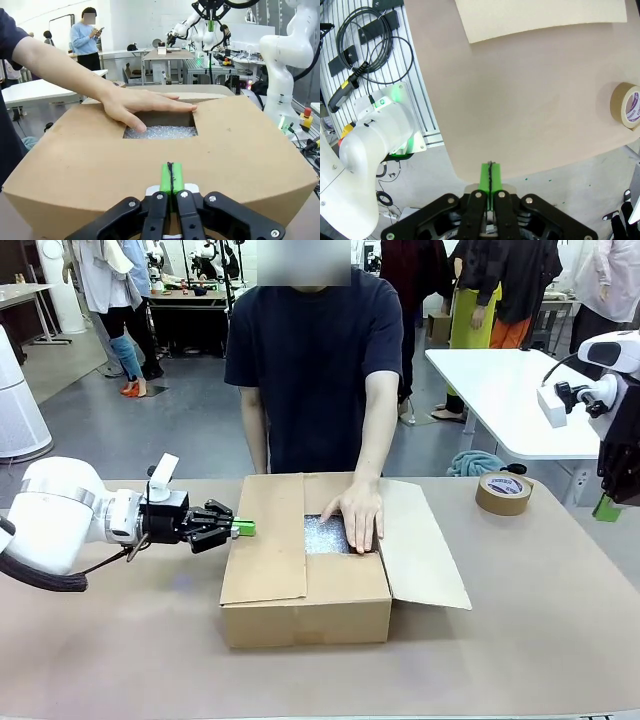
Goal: Wrap the clocks to prevent damage.
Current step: Push the right (or left) flap of the Package Box to close it, then push the left (or right) flap of the Package Box to close it.
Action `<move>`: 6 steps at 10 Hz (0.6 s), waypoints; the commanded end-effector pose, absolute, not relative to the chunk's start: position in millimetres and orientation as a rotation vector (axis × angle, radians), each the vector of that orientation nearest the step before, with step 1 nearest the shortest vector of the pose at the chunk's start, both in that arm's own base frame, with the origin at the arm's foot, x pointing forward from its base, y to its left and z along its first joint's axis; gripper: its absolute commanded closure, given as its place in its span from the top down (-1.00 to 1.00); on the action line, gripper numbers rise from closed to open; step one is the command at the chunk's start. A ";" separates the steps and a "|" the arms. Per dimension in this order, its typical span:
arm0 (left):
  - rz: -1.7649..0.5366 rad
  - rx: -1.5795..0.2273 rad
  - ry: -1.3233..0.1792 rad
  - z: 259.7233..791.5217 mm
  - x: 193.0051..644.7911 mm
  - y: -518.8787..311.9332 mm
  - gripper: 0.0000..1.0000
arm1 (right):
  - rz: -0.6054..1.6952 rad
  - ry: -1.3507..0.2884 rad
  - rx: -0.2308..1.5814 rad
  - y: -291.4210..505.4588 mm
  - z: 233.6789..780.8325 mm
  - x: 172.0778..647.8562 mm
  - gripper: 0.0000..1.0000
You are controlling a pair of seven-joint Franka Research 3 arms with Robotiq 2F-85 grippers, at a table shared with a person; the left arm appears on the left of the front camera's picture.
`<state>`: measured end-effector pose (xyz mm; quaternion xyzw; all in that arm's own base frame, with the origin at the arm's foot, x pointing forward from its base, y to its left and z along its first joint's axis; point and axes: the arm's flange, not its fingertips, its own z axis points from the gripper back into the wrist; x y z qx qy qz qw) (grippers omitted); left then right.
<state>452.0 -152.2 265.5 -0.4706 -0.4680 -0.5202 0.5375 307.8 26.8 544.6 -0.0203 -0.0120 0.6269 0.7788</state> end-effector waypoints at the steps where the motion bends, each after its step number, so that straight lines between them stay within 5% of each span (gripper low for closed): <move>1: -1.235 -1.123 -1.107 265.8 452.3 -153.0 -0.99 | 1.375 -0.019 -0.033 26.3 543.4 306.8 -0.98; 6: -1.235 -1.123 -1.107 265.8 452.3 -153.0 -0.99 | 1.375 -0.019 -0.033 26.3 543.4 306.8 -0.98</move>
